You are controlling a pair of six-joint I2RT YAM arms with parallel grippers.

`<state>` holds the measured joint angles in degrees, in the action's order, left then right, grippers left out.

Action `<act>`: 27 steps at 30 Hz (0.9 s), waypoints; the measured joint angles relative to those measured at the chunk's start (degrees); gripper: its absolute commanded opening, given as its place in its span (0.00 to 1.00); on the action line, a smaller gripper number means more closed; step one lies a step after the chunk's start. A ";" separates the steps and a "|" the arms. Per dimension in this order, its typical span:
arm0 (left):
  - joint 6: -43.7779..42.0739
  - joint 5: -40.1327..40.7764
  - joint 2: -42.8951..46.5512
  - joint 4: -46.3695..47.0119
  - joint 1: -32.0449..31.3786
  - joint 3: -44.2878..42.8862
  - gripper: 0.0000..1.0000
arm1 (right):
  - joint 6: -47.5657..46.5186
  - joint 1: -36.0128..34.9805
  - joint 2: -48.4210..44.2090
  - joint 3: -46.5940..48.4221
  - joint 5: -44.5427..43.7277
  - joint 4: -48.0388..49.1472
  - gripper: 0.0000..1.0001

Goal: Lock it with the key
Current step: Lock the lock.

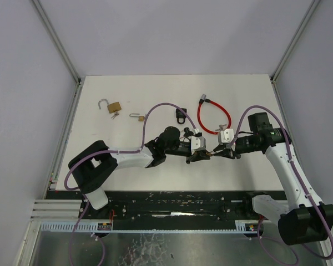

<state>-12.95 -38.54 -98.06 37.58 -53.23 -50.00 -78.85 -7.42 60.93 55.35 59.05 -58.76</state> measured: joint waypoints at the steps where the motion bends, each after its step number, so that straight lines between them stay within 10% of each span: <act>1: 0.00 0.00 0.00 -0.07 0.00 0.00 0.00 | -0.02 -0.11 0.00 -0.04 0.00 0.02 0.25; 17: -0.04 -0.11 0.00 -1.14 -0.02 0.00 0.01 | -0.02 -1.44 0.33 -0.52 -1.62 0.85 0.01; 27: 0.26 -0.02 0.00 -0.04 -0.04 0.00 0.26 | 1.36 -1.49 0.63 1.22 -1.42 -1.53 0.00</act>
<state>-12.69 -38.57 -98.06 37.54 -53.28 -50.00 -77.49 -8.91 61.56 56.58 57.63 -60.29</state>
